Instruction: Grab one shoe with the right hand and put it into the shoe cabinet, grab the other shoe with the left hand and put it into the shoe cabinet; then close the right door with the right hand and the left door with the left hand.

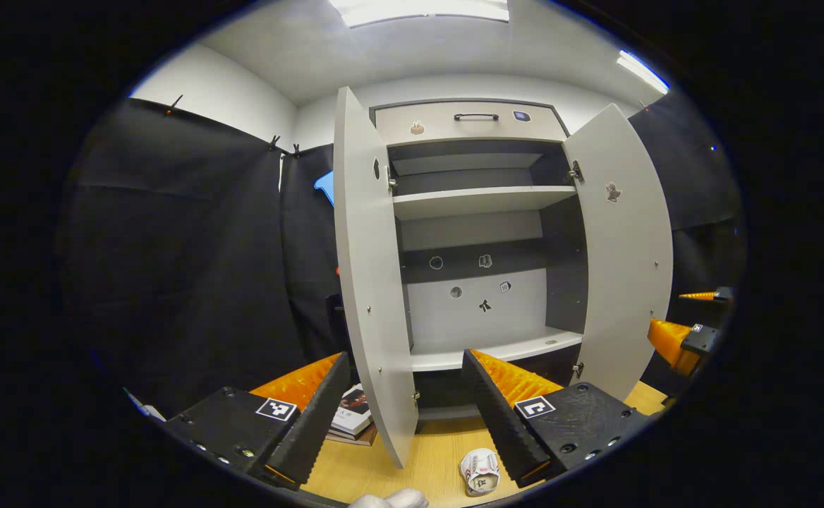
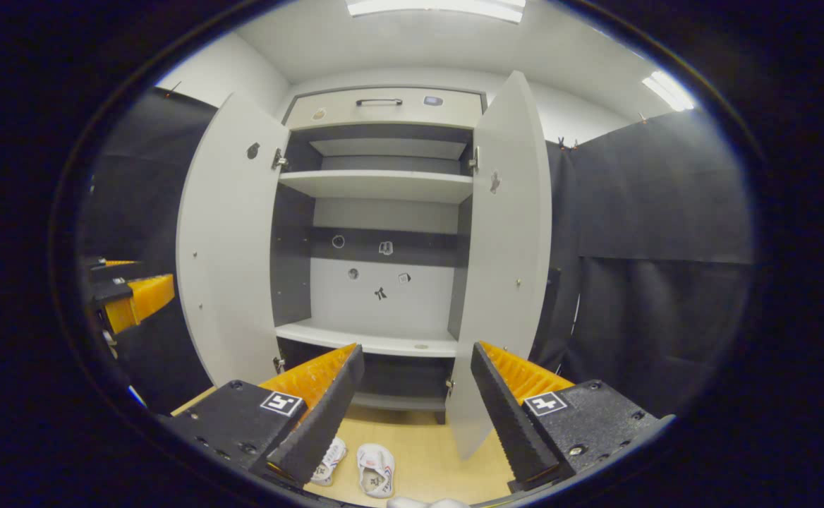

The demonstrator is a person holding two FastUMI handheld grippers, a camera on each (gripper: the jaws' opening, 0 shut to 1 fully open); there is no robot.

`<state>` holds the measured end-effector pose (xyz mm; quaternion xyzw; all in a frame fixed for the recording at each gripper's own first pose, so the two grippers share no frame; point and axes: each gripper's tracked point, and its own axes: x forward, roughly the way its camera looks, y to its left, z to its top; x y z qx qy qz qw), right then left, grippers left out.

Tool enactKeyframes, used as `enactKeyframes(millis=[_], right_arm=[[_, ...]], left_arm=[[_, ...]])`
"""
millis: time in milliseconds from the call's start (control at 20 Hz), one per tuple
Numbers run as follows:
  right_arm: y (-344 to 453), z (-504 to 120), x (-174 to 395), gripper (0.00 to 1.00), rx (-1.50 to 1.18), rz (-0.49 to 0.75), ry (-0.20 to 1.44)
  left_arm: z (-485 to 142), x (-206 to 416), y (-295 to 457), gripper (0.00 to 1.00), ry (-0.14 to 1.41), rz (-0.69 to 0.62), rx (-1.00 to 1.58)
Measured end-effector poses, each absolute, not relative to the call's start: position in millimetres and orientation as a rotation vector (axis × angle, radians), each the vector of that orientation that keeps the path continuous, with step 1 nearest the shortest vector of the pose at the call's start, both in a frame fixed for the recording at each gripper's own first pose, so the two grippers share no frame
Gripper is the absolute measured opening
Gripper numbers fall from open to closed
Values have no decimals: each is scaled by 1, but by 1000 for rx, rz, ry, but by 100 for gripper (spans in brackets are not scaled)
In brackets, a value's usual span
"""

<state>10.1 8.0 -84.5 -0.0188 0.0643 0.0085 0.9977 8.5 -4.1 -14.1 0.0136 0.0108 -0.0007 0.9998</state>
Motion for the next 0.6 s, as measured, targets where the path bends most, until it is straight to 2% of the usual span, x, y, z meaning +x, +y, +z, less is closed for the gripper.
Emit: enactKeyframes(millis=[300,350,400,600], right_arm=[[29,-215,-8,99,-20,88,323],[33,-240,-12,99,-28,101,363],[37,-267,-17,99,-36,109,412],[61,-347,-28,99,-29,159,563]], left_arm=[[-26,7,2,96,39,5,50],[-28,7,2,100,43,6,55],[-31,6,3,96,51,7,59],[-45,4,2,96,83,1,62]])
